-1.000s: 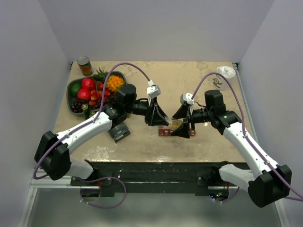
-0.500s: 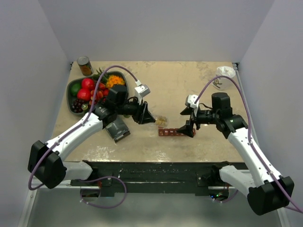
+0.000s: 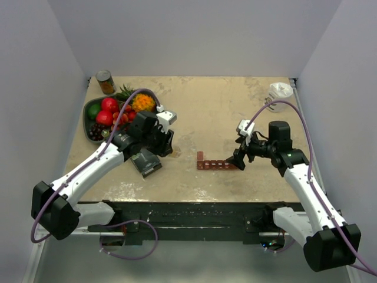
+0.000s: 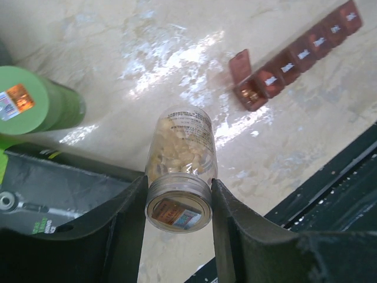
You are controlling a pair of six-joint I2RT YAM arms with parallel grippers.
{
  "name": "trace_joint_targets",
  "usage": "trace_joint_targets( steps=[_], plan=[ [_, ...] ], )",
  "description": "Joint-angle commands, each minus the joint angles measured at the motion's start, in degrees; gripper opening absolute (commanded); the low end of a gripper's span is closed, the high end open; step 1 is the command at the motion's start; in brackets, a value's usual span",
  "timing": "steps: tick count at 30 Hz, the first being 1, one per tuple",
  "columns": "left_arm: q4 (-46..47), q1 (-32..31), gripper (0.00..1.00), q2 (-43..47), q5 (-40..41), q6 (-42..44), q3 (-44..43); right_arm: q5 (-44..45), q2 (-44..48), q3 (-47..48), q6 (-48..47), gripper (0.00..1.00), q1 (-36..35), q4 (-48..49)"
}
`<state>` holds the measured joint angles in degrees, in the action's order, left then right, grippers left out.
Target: Sort the pills into containers
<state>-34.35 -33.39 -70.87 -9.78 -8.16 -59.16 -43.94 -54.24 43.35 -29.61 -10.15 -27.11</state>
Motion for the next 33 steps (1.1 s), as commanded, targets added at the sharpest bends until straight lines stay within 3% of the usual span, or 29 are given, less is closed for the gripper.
trace_joint_targets(
  steps=[1, 33],
  plan=[
    [-2.56, 0.25, 0.00, -0.58, 7.23, 1.48, -3.68, 0.70, 0.54, -0.55, -0.54, 0.99, 0.40, 3.03],
    [-3.62, 0.25, 0.00, -14.20, 14.26, 4.65, -7.99, -0.62, -0.08, -0.90, -0.80, 0.99, 0.75, 3.38]
  ],
)
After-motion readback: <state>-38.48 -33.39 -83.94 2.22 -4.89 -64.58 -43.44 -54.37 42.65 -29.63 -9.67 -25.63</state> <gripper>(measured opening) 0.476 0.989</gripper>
